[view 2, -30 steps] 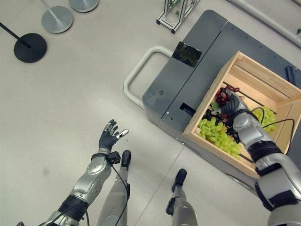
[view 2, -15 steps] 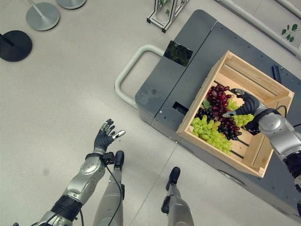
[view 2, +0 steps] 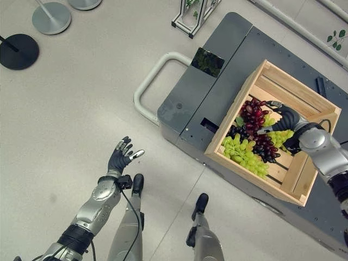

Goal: Pick up the fruits from the basket on one side to the basket on the other side

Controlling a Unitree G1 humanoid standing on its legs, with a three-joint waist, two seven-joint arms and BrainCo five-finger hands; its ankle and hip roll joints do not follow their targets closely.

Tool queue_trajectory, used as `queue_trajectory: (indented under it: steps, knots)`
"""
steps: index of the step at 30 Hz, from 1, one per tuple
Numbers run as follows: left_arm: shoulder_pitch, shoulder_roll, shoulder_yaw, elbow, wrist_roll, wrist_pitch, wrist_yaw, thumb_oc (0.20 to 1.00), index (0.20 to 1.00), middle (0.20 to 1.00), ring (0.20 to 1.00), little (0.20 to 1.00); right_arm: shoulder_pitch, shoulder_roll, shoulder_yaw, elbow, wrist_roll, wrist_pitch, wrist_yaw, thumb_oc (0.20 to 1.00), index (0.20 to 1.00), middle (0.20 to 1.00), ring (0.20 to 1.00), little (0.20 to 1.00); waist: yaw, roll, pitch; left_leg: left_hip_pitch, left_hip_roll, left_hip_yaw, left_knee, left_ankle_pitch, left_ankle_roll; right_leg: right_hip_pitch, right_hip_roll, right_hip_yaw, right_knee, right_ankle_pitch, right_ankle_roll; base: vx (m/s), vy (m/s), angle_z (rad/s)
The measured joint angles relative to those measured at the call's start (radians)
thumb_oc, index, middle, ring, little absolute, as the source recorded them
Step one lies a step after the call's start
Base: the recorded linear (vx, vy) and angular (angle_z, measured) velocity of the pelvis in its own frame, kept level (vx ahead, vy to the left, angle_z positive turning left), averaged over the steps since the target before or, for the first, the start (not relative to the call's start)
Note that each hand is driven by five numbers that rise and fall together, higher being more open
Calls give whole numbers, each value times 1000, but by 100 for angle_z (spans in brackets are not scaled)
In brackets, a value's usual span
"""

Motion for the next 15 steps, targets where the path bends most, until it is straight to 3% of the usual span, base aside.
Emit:
queue_trajectory:
  steps: [9, 15]
  knots:
    - [-16, -23, 0, -5, 0, 0, 13, 1000, 1000, 1000, 1000, 1000, 3, 286, -12, 245, -109, 36, -54, 1000, 1000, 1000, 1000, 1000, 12, 3, 1, -19, -1, -1, 2, 0, 0, -19, -1, 2, 0, 0, 0, 0, 0, 0]
    - [-25, -41, 4, -4, 0, 0, 30, 1000, 1000, 1000, 1000, 1000, 15, 358, -73, 292, -144, 36, -117, 1000, 1000, 1000, 1000, 1000, 22, 4, 1, -19, -2, -1, 1, 0, 0, -20, -2, 2, 0, 0, 0, 0, 0, -1]
